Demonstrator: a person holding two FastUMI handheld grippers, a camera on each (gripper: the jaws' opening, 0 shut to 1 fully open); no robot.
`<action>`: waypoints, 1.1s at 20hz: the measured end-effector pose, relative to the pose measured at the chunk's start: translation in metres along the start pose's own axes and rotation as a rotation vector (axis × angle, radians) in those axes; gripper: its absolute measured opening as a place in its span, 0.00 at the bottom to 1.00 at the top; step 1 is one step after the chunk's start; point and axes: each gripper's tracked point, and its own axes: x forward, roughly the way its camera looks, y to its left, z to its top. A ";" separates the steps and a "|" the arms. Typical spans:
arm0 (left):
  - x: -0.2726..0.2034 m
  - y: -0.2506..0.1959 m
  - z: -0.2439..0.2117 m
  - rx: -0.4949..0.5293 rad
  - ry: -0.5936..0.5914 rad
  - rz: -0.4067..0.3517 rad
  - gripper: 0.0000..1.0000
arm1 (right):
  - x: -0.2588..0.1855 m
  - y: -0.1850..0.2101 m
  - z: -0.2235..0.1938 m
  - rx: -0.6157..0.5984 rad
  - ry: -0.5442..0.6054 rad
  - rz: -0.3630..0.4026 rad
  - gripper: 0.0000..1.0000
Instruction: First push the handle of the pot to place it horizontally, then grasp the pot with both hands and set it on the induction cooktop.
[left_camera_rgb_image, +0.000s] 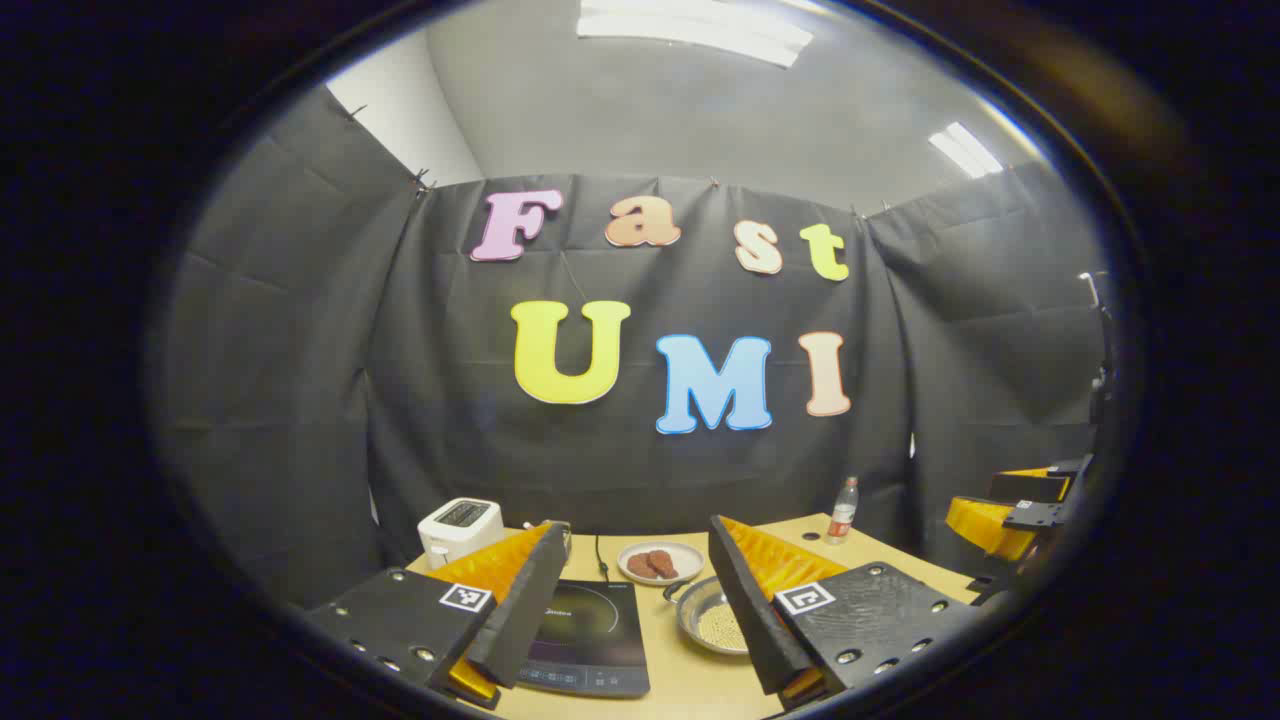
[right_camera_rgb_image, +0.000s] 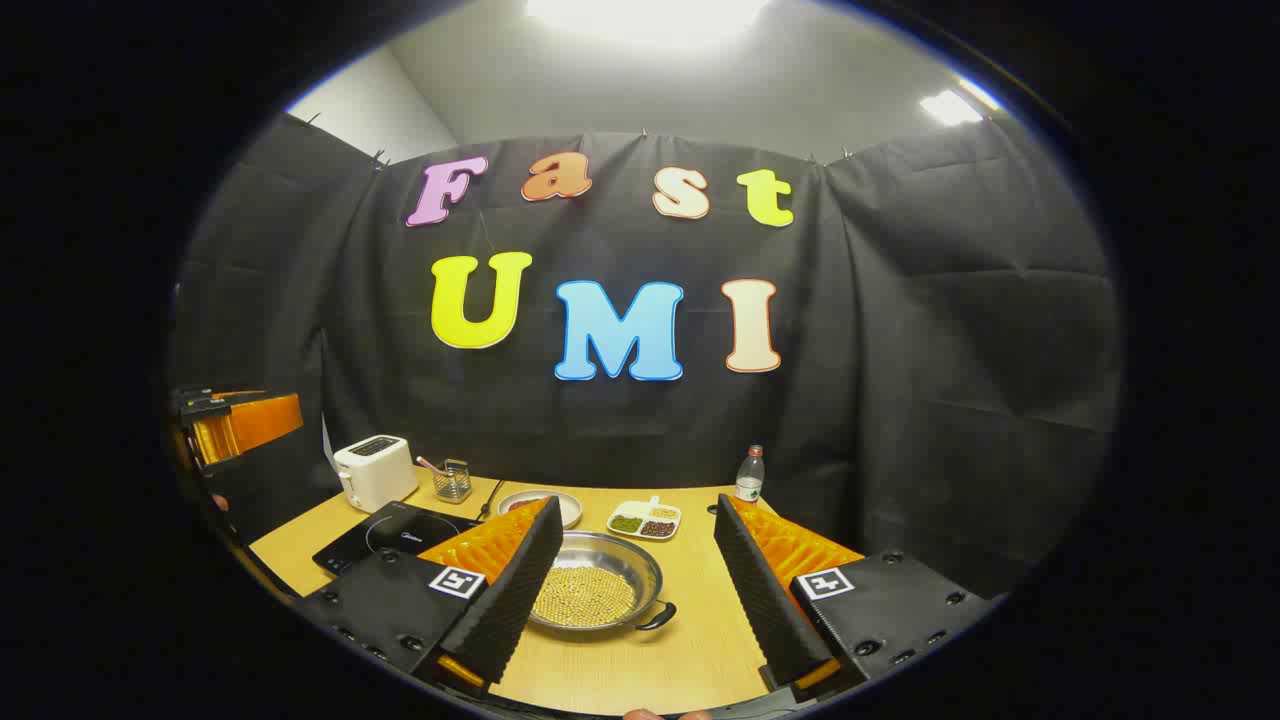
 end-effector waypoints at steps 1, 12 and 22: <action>0.001 0.000 -0.002 -0.007 0.002 -0.002 0.83 | 0.001 0.001 0.001 0.007 -0.002 -0.003 0.97; 0.003 0.015 -0.017 0.002 0.038 0.005 0.83 | 0.016 0.022 0.005 -0.014 -0.016 0.021 0.96; 0.002 0.029 -0.021 0.008 0.045 0.039 0.83 | 0.036 0.026 0.008 0.004 0.017 0.061 0.97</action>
